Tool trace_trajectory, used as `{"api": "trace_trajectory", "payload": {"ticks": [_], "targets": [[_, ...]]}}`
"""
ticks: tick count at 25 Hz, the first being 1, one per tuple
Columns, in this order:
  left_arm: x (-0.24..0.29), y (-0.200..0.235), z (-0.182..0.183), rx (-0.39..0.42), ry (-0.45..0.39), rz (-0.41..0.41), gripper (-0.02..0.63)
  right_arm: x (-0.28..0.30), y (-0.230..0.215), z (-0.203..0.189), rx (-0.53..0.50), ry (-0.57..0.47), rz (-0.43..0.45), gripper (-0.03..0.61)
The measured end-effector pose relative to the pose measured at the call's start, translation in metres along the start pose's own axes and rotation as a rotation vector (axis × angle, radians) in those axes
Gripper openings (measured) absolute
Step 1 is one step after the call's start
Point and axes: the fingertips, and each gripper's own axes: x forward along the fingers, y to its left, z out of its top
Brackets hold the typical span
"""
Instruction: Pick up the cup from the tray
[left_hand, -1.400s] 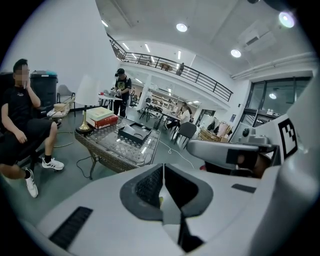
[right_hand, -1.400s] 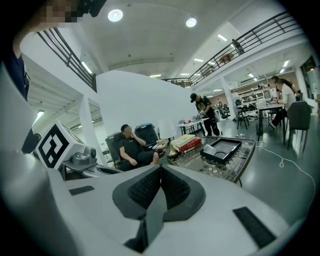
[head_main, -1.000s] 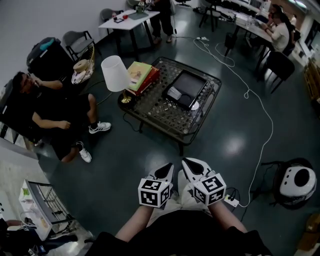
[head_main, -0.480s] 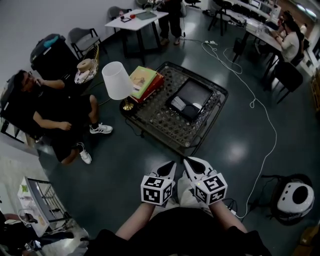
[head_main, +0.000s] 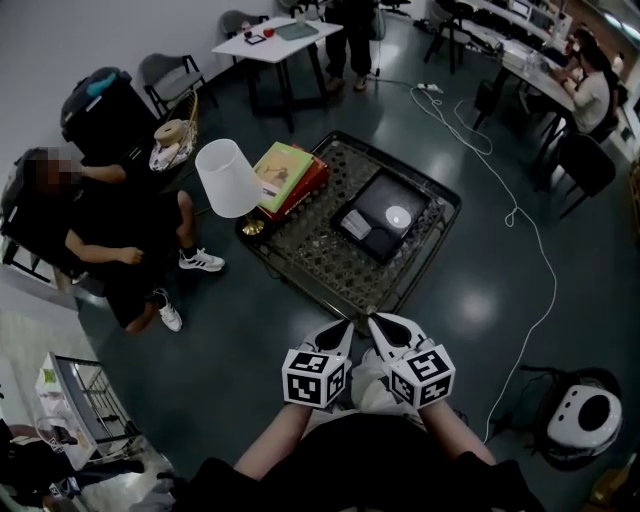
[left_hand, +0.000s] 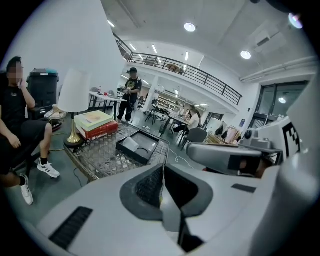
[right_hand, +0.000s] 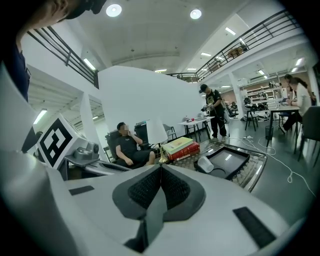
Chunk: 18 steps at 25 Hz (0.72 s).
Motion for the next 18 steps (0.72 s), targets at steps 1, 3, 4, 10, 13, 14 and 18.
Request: {"api": "trace_trajectory", "payload": {"ticks": [1, 3, 4, 10, 13, 14, 18], "targets": [[0.004, 0.0, 0.004, 0.001, -0.002, 0.004, 0.02, 0.002, -0.005, 0.003, -0.001, -0.001, 0.002, 0.012], [0.012, 0.0, 0.012, -0.001, -0.006, 0.011, 0.02, 0.005, -0.015, 0.008, -0.003, 0.0, 0.008, 0.012], [0.015, 0.0, 0.015, -0.004, -0.008, 0.014, 0.02, 0.006, -0.019, 0.01, -0.004, 0.0, 0.013, 0.012], [0.038, 0.002, 0.031, -0.02, -0.02, 0.041, 0.02, 0.015, -0.045, 0.022, -0.023, 0.004, 0.045, 0.012], [0.052, 0.004, 0.038, -0.034, -0.03, 0.056, 0.02, 0.021, -0.059, 0.025, -0.036, 0.014, 0.063, 0.012], [0.057, 0.004, 0.04, -0.038, -0.033, 0.062, 0.02, 0.023, -0.064, 0.026, -0.041, 0.017, 0.069, 0.012], [0.074, 0.004, 0.048, -0.052, -0.04, 0.077, 0.02, 0.029, -0.082, 0.032, -0.056, 0.024, 0.09, 0.012]]}}
